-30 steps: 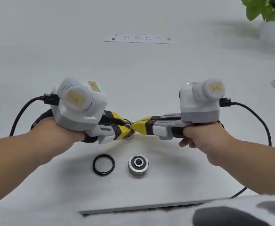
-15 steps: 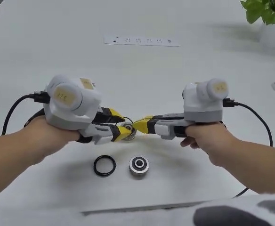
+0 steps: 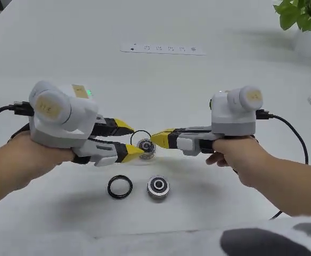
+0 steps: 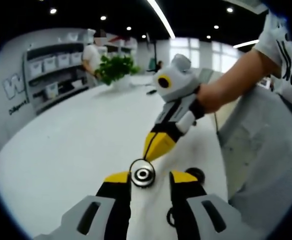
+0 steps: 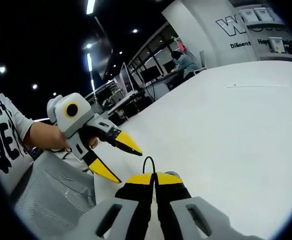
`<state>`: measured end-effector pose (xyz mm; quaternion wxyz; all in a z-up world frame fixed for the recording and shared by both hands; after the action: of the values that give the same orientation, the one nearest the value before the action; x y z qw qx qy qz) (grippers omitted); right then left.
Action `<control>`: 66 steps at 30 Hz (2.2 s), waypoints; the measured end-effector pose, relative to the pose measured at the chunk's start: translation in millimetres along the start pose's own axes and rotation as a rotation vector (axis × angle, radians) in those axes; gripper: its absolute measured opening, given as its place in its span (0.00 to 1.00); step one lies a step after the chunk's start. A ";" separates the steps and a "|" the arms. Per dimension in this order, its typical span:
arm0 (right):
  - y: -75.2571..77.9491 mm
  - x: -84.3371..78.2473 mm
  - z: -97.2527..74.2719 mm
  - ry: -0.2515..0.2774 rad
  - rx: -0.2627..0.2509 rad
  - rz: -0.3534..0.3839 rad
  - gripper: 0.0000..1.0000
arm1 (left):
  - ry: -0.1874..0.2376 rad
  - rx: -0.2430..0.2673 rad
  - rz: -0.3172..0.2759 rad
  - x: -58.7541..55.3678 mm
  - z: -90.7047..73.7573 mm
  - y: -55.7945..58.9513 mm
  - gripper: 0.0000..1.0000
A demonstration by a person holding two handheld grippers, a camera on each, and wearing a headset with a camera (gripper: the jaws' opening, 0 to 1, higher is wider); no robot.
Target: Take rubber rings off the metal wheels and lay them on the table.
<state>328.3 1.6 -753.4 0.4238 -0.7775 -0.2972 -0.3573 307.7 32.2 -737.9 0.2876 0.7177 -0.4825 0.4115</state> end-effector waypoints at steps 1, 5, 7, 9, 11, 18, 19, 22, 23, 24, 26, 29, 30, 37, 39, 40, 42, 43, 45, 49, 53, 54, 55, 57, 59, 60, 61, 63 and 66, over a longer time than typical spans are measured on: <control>-2.0 0.5 -0.3 0.001 0.004 -0.001 0.00 | 0.003 0.000 0.000 0.6 -1.9 0.6 0.32; -6.3 0.8 -0.1 0.000 0.020 0.002 0.00 | 0.016 0.003 -0.002 2.5 -11.5 2.9 0.35; -7.9 0.1 0.0 -0.003 0.028 0.003 0.00 | 0.018 0.003 -0.001 2.5 -16.1 4.3 0.36; -10.4 0.0 0.4 -0.004 0.038 0.005 0.00 | 0.021 0.004 -0.001 2.6 -20.6 5.4 0.37; -12.1 0.3 0.5 -0.003 0.045 0.008 0.00 | 0.025 0.006 -0.001 2.3 -25.2 6.4 0.38; -18.2 -1.2 1.6 -0.011 0.075 0.019 0.00 | 0.034 0.008 -0.002 -1.2 -37.4 10.8 0.43; -19.8 -2.0 2.1 -0.014 0.081 0.021 0.00 | 0.033 0.006 -0.001 -2.2 -38.6 11.8 0.43; -22.9 -5.0 3.7 -0.026 0.094 0.021 0.00 | 0.031 0.004 0.001 -6.2 -43.8 14.9 0.45; -24.5 -6.4 4.5 -0.031 0.100 0.020 0.00 | 0.032 0.004 -0.002 -6.9 -45.1 15.5 0.46; -25.4 -7.3 5.0 -0.035 0.106 0.019 0.00 | 0.033 0.005 -0.005 -8.0 -46.6 16.4 0.46; -26.6 -10.3 6.2 -0.046 0.121 0.019 0.00 | 0.032 0.005 -0.007 -9.8 -48.9 17.9 0.48; -29.5 -12.6 7.8 -0.057 0.137 0.017 0.00 | 0.032 0.007 -0.011 -12.1 -51.8 19.5 0.50; -31.3 -14.2 8.9 -0.064 0.147 0.017 0.00 | 0.032 0.007 -0.012 -12.5 -52.5 20.0 0.50; -40.6 -26.2 14.2 -0.112 0.190 0.012 0.00 | 0.031 0.010 -0.018 -18.3 -58.4 23.8 0.53; -43.2 -30.0 15.5 -0.128 0.202 0.018 0.00 | 0.028 0.012 -0.019 -20.6 -60.3 24.3 0.53; -44.2 -31.7 16.4 -0.134 0.207 0.021 0.00 | 0.027 0.013 -0.020 -21.6 -61.0 24.3 0.54; -49.0 -36.9 17.5 -0.154 0.224 0.030 0.00 | 0.025 0.017 -0.022 -23.9 -62.7 24.3 0.54; -51.4 -40.2 18.0 -0.166 0.235 0.036 0.00 | 0.024 0.018 -0.023 -24.9 -63.5 24.3 0.54; -51.7 -44.6 18.6 -0.175 0.238 0.034 0.00 | 0.024 0.021 -0.027 -26.6 -64.9 24.6 0.55; -54.5 -50.2 20.6 -0.198 0.247 0.039 0.00 | 0.022 0.025 -0.034 -30.7 -66.4 26.6 0.55; -55.9 -54.9 21.3 -0.216 0.251 0.040 0.00 | 0.013 0.024 -0.034 -34.5 -66.8 28.3 0.55; -56.3 -56.5 21.5 -0.223 0.250 0.040 0.00 | 0.012 0.024 -0.036 -35.1 -66.9 28.6 0.55; -56.0 -57.4 21.6 -0.227 0.248 0.038 0.00 | 0.012 0.025 -0.037 -35.5 -67.0 28.8 0.55; -55.3 -59.0 21.9 -0.233 0.241 0.039 0.00 | 0.011 0.026 -0.039 -36.2 -67.0 28.9 0.55; -53.4 -59.8 22.6 -0.236 0.234 0.037 0.00 | 0.010 0.027 -0.041 -37.0 -66.9 29.1 0.55; -53.4 -59.8 22.7 -0.236 0.233 0.039 0.00 | 0.009 0.028 -0.042 -37.2 -66.9 29.1 0.55; -52.9 -59.7 22.9 -0.236 0.231 0.040 0.00 | 0.009 0.028 -0.043 -37.4 -66.9 29.2 0.55; -52.6 -60.1 23.1 -0.237 0.229 0.041 0.00 | 0.009 0.028 -0.044 -37.6 -67.0 29.3 0.54; -52.6 -61.4 24.1 -0.242 0.226 0.044 0.00 | 0.008 0.030 -0.046 -38.1 -67.1 29.4 0.54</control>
<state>260.5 37.2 -788.8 0.4774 -0.7687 -0.3669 -0.2160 252.0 93.1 -737.2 0.2881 0.7312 -0.4587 0.4146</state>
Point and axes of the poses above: the centre of the closed fingertips' face, and the gripper's own axes: z roughly forward along the fingers, y roughly to its right, x roughly out of its top, the point moved 1 cm from there along -z, roughly backward along the fingers, and after that the axes turned 4 degrees about -x, right-handed, at the moved point
